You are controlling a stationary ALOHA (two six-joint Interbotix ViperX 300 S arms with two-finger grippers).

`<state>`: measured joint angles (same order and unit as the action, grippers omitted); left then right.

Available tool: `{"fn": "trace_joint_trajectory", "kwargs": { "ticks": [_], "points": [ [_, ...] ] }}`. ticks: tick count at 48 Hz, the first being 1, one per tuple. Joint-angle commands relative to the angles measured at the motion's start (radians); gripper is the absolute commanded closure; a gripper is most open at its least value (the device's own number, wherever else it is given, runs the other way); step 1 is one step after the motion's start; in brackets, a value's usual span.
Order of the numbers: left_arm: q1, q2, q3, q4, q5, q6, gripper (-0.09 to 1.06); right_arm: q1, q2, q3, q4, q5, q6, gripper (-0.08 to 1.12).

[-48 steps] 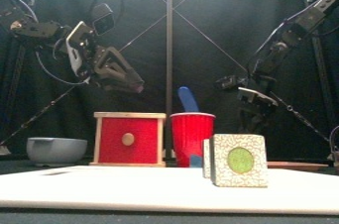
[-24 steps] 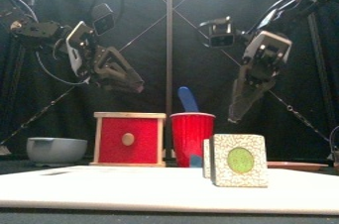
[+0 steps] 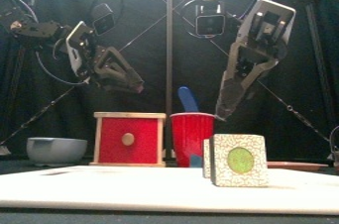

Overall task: Place sushi on board then cut the sushi with the knife then place the pieces on the plate
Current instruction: Place the 4 sushi pieces on the plate

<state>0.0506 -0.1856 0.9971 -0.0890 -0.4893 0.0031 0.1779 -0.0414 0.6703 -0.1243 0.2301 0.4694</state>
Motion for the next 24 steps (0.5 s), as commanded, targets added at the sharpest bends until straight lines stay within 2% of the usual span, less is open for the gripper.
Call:
{"fn": "trace_joint_trajectory", "kwargs": {
  "ticks": [1, 24],
  "points": [
    [0.003, -0.005, -0.006, 0.000, -0.006, 0.000, 0.30, 0.014, 0.005, -0.040, 0.025, -0.009, -0.003, 0.25],
    [0.003, -0.005, 0.002, 0.000, -0.006, 0.002, 0.30, 0.021, 0.109, -0.087, 0.023, -0.014, -0.005, 0.24]
  ]
}}
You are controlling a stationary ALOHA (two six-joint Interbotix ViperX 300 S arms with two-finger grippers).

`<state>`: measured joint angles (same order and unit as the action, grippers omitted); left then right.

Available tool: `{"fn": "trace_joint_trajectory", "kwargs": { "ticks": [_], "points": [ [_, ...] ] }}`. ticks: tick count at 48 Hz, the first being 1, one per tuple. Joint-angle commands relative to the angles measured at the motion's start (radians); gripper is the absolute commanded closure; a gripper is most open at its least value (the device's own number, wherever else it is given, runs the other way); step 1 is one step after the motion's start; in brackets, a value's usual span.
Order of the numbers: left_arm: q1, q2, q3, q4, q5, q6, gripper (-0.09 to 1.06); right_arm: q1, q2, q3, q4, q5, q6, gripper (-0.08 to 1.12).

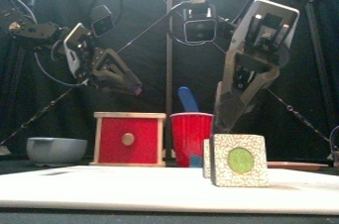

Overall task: Place sushi on board then cut the sushi with the knife then place the pieces on the plate
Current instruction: Place the 4 sushi pieces on the plate

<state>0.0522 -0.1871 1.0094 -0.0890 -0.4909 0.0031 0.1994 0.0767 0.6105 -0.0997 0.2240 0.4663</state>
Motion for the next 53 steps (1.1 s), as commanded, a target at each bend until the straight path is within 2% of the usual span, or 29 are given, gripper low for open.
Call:
{"fn": "trace_joint_trajectory", "kwargs": {
  "ticks": [1, 13, 23, 28, 41, 53],
  "points": [
    [0.002, -0.003, -0.011, 0.000, -0.005, 0.002, 0.30, -0.002, -0.005, -0.029, -0.002, -0.006, -0.002, 0.24],
    [0.002, -0.003, -0.011, 0.000, -0.003, 0.000, 0.30, -0.003, 0.048, -0.043, -0.012, -0.008, -0.002, 0.28],
    [0.002, -0.003, -0.009, 0.000, -0.003, 0.000, 0.30, -0.005, 0.031, -0.029, -0.011, -0.008, 0.000, 0.41],
    [0.002, -0.003, -0.009, 0.000, -0.005, 0.000, 0.30, -0.009, 0.006, -0.009, -0.005, -0.006, 0.002, 0.43],
    [0.000, -0.003, -0.009, 0.000, -0.003, 0.002, 0.30, -0.156, -0.230, 0.156, 0.005, 0.005, 0.003, 0.42],
    [-0.002, -0.003, -0.011, 0.002, -0.003, 0.003, 0.30, -0.426, -0.446, 0.288, -0.028, 0.124, -0.002, 0.42]
  ]
}}
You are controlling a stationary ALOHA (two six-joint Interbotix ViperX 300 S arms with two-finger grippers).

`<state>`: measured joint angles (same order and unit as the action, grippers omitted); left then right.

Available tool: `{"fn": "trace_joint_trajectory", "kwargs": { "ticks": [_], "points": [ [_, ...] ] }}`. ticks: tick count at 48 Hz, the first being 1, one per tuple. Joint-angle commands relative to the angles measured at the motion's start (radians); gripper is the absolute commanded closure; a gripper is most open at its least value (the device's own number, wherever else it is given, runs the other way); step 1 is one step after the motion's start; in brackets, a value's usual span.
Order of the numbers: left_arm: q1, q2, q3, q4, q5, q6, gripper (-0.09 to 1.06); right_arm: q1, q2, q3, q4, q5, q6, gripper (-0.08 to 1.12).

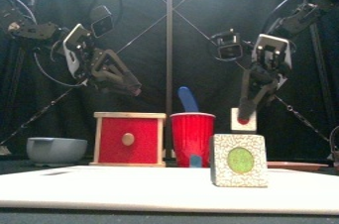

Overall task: Place sushi on board then cut the sushi with the knife then place the pieces on the plate
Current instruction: Place the 4 sushi pieces on the plate

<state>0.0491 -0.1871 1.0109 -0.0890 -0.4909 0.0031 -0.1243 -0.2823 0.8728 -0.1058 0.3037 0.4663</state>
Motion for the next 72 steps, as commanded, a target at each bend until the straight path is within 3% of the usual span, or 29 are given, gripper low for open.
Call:
{"fn": "trace_joint_trajectory", "kwargs": {
  "ticks": [1, 12, 24, 42, 48, 58, 72],
  "points": [
    [0.002, -0.003, -0.012, 0.002, -0.005, 0.002, 0.30, -0.126, -0.098, 0.032, -0.028, 0.052, -0.003, 0.42],
    [0.003, -0.003, -0.012, 0.000, -0.005, 0.000, 0.30, -0.359, -0.152, 0.069, -0.075, 0.064, 0.000, 0.42],
    [0.005, -0.003, -0.015, 0.000, -0.005, 0.000, 0.30, -0.472, -0.092, 0.075, -0.086, 0.055, -0.003, 0.42],
    [0.005, -0.003, -0.014, 0.000, -0.005, -0.002, 0.30, -0.503, 0.051, 0.072, -0.095, 0.002, 0.000, 0.42],
    [0.005, -0.003, -0.012, 0.000, -0.005, -0.002, 0.30, -0.509, 0.077, 0.072, -0.095, -0.005, -0.002, 0.37],
    [0.005, -0.003, -0.012, 0.000, -0.005, -0.002, 0.30, -0.509, 0.078, 0.071, -0.095, -0.008, 0.000, 0.24],
    [0.003, -0.003, -0.012, -0.002, -0.003, -0.002, 0.30, -0.465, -0.006, 0.038, -0.095, 0.032, -0.003, 0.22]
  ]
}}
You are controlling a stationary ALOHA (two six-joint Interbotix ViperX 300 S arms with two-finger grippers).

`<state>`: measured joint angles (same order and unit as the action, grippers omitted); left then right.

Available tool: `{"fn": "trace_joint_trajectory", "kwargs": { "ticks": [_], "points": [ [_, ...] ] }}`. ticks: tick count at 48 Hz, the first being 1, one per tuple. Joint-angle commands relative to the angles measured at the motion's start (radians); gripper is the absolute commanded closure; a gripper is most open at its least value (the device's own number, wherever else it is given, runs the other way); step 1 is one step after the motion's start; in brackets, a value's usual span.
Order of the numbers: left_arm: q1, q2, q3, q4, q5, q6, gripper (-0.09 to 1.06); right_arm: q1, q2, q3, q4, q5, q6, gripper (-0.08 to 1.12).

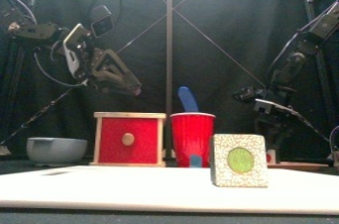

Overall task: Place sushi on board then cut the sushi with the knife then place the pieces on the plate
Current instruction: Place the 4 sushi pieces on the plate

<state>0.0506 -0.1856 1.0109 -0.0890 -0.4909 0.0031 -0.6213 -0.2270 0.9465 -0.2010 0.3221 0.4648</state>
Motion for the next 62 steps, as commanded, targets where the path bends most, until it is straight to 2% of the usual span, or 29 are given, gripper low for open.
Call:
{"fn": "trace_joint_trajectory", "kwargs": {
  "ticks": [1, 14, 23, 28, 41, 62],
  "points": [
    [0.002, -0.005, -0.012, 0.000, -0.005, -0.002, 0.30, 0.048, -0.069, -0.040, 0.000, 0.017, 0.000, 0.22],
    [0.002, -0.005, -0.012, -0.002, -0.003, -0.003, 0.30, 0.367, -0.110, -0.100, -0.002, 0.044, -0.012, 0.22],
    [0.003, -0.005, -0.012, -0.002, -0.003, -0.003, 0.30, 0.627, -0.083, -0.140, -0.026, 0.031, 0.003, 0.22],
    [0.003, -0.005, -0.012, -0.002, -0.003, -0.003, 0.30, 0.724, -0.058, -0.169, -0.011, 0.015, 0.005, 0.22],
    [0.003, -0.005, -0.014, 0.000, -0.003, -0.005, 0.30, 0.836, 0.087, -0.287, 0.112, -0.014, 0.002, 0.22],
    [0.003, -0.005, -0.011, 0.000, -0.003, -0.002, 0.30, 0.919, 0.268, -0.440, 0.144, -0.005, 0.002, 0.22]
  ]
}}
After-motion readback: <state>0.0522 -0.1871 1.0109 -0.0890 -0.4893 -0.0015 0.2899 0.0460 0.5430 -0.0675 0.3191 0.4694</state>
